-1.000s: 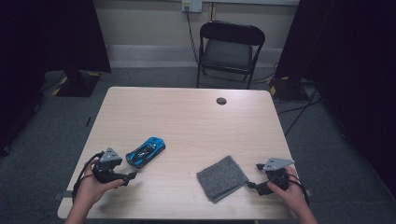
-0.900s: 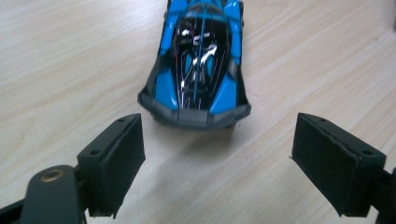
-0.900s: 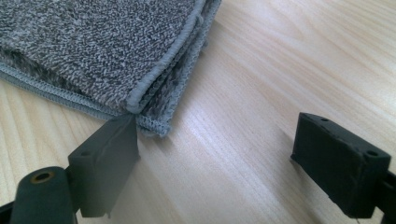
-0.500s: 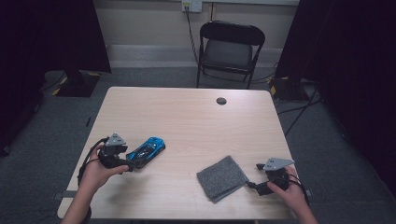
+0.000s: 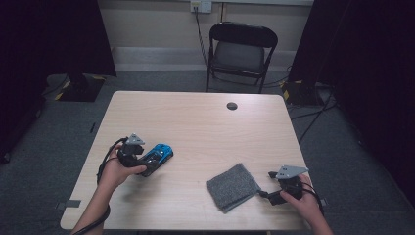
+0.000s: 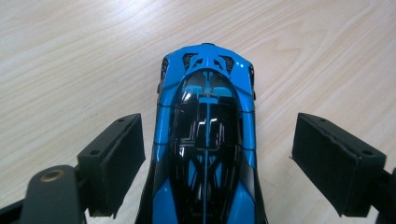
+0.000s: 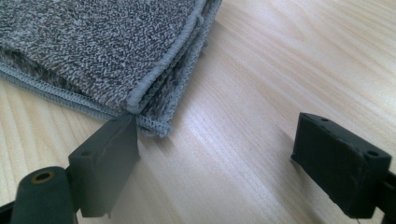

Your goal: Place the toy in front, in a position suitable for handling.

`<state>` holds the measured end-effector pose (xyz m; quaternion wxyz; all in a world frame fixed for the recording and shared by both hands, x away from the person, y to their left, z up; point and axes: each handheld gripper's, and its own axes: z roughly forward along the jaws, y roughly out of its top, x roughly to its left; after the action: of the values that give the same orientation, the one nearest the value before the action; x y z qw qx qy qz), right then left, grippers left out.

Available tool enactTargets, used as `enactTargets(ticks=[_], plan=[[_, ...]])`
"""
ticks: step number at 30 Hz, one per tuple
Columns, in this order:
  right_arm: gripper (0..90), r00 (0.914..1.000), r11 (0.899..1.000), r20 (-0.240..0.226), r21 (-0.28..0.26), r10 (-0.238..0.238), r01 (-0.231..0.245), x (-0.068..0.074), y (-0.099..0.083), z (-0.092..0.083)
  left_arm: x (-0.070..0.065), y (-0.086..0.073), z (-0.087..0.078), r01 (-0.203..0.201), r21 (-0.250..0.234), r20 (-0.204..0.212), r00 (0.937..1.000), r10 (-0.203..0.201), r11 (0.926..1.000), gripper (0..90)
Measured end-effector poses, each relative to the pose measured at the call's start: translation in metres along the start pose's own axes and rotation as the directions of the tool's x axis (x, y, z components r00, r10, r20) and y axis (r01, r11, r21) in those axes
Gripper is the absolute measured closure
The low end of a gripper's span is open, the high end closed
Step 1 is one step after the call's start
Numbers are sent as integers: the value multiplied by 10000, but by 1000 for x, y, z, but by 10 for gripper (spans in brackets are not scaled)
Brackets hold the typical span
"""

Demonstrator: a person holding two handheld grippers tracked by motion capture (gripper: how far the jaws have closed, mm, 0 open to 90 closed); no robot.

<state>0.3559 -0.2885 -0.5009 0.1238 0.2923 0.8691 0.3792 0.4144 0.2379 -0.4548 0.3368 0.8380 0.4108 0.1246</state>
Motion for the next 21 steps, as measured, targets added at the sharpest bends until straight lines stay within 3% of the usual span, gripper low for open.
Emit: enactTargets(ticks=[2, 7, 9, 21], plan=[[130, 10000, 10000, -1, -3, -2, 2, 0, 0, 0, 1, 0, 4, 185, 51, 197, 9996, -186, 9998, 169], [130, 10000, 10000, -2, -2, 1, -1, 0, 0, 0, 4, 1, 11, 291, 171, 120, 9995, -293, 9994, 170], [130, 10000, 10000, -9, -6, -6, 6, 0, 0, 0, 7, 2, 14, 357, 171, 325, 9988, -363, 9992, 171], [130, 10000, 10000, -13, -1, -25, 25, 0, 0, 0, 7, -1, 28, 387, 408, 155, 9991, -393, 9984, 169]])
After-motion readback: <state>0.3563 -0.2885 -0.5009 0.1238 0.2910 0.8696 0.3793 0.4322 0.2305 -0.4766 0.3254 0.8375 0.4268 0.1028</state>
